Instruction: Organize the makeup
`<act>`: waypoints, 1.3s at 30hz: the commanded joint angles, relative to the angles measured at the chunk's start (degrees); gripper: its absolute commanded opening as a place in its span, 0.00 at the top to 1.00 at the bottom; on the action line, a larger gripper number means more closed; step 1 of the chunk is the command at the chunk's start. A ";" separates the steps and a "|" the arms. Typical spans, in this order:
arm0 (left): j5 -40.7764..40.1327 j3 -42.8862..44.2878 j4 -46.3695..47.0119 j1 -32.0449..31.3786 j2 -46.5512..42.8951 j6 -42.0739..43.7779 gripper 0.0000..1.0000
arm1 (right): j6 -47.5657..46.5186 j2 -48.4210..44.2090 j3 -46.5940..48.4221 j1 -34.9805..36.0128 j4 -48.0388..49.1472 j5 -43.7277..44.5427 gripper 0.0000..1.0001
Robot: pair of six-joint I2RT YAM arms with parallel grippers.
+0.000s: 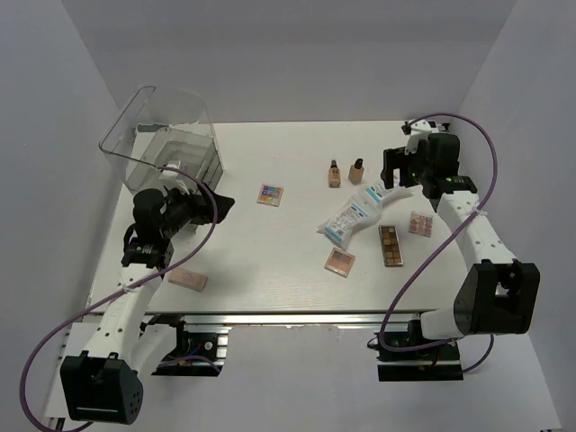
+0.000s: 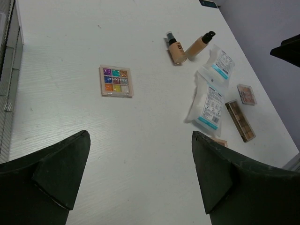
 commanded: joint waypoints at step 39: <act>-10.54 50.02 -26.58 3.88 12.72 -17.63 0.15 | 56.02 60.24 58.41 38.48 35.04 -31.39 0.49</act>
